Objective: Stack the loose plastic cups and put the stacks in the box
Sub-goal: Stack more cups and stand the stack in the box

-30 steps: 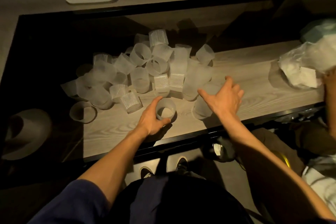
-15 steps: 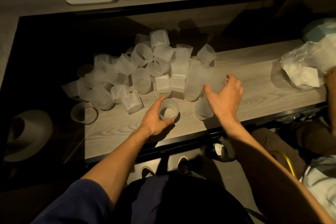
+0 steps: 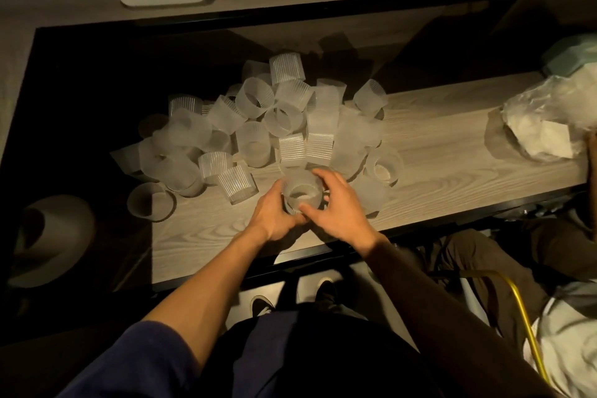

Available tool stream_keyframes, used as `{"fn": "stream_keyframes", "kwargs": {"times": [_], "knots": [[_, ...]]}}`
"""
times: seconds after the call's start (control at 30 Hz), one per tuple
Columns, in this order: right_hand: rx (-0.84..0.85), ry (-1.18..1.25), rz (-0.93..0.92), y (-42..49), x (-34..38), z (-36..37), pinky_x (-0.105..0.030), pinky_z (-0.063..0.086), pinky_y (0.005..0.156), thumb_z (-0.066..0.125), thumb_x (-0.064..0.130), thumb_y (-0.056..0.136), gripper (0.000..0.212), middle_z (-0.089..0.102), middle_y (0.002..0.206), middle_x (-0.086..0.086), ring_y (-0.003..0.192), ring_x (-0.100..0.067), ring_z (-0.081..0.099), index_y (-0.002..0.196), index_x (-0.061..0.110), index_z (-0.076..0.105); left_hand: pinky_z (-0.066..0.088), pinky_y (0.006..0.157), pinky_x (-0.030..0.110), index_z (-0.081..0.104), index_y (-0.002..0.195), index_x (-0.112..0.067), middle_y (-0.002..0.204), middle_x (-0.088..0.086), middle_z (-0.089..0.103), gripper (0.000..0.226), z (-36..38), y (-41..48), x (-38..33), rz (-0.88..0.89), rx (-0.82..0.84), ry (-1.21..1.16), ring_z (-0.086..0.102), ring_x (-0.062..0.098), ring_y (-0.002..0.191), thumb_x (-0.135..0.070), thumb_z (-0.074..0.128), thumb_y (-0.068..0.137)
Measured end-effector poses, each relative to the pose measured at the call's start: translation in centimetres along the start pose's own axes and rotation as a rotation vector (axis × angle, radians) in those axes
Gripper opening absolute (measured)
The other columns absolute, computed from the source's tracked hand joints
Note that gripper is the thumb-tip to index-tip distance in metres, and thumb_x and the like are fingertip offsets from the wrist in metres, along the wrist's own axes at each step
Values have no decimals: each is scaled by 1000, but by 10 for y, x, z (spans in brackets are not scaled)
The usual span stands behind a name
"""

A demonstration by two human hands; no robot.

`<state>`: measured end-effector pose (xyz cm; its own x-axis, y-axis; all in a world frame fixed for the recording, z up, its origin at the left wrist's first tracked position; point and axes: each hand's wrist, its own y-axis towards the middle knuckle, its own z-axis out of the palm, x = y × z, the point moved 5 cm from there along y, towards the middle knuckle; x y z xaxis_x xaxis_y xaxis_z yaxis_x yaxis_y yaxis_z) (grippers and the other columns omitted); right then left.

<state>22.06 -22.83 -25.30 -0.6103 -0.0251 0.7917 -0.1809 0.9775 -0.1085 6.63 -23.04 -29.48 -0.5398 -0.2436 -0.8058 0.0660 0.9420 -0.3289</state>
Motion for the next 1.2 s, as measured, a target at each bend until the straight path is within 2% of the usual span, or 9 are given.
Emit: {"fn": "stream_keyframes", "kwargs": {"times": [0.2,0.27,0.37,0.43,0.6,0.7,0.9,1.03,1.2], "knots": [[53,-226,18,7,-12,6,-37,37,114,84,35,77,87,49,141,-2,134,-23,43,151,22,40,38,89,21,45,142,-16,120,-7,57,87,0,-1,-1,6,-7,-13,53,11,109,-26,91,69],[189,-337,91,3,-21,11,-43,34,117,81,42,80,100,39,149,-5,140,-27,32,160,27,22,39,91,22,45,142,-16,124,-4,59,89,1,-1,0,15,0,0,54,13,112,-26,93,67],[325,-334,156,-5,-26,12,-45,33,119,80,27,81,115,31,152,-5,142,-26,30,162,33,-1,40,94,24,46,142,-15,126,-1,60,87,1,-1,1,4,-8,6,55,14,113,-21,91,68],[218,-237,138,-9,-25,7,-42,37,118,77,15,84,107,36,149,-4,139,-23,38,163,29,6,42,98,27,45,142,-15,128,0,61,88,3,0,1,4,-2,2,55,15,114,-20,92,68],[-431,-148,95,-22,-21,-35,-40,50,96,67,17,90,52,50,120,0,110,-13,48,140,16,51,42,104,31,45,143,-17,132,0,59,88,8,0,-2,1,28,12,54,19,121,-23,91,69],[-675,-166,229,-31,-31,-59,-37,44,97,76,29,83,54,49,123,-6,117,-22,45,130,14,53,38,102,27,42,144,-18,134,1,58,88,11,0,-1,-4,45,19,52,19,122,-24,91,71],[-556,-152,550,-35,-64,-61,-44,40,104,83,51,73,97,48,138,-13,127,-31,44,148,13,34,35,100,24,43,144,-19,133,-1,59,86,10,-2,1,-11,57,15,52,16,121,-23,90,72],[-508,-51,570,-28,-71,-59,-50,46,106,85,39,76,95,60,132,-13,125,-37,54,150,14,31,35,99,24,44,145,-20,133,0,60,87,9,-2,3,-19,60,18,53,16,120,-24,90,72],[-529,-119,454,-32,-52,-53,-45,40,114,83,37,79,87,53,142,-7,132,-28,48,149,15,36,37,100,25,44,145,-20,131,-2,60,87,9,-1,4,-24,56,11,52,14,117,-23,90,71]]}}
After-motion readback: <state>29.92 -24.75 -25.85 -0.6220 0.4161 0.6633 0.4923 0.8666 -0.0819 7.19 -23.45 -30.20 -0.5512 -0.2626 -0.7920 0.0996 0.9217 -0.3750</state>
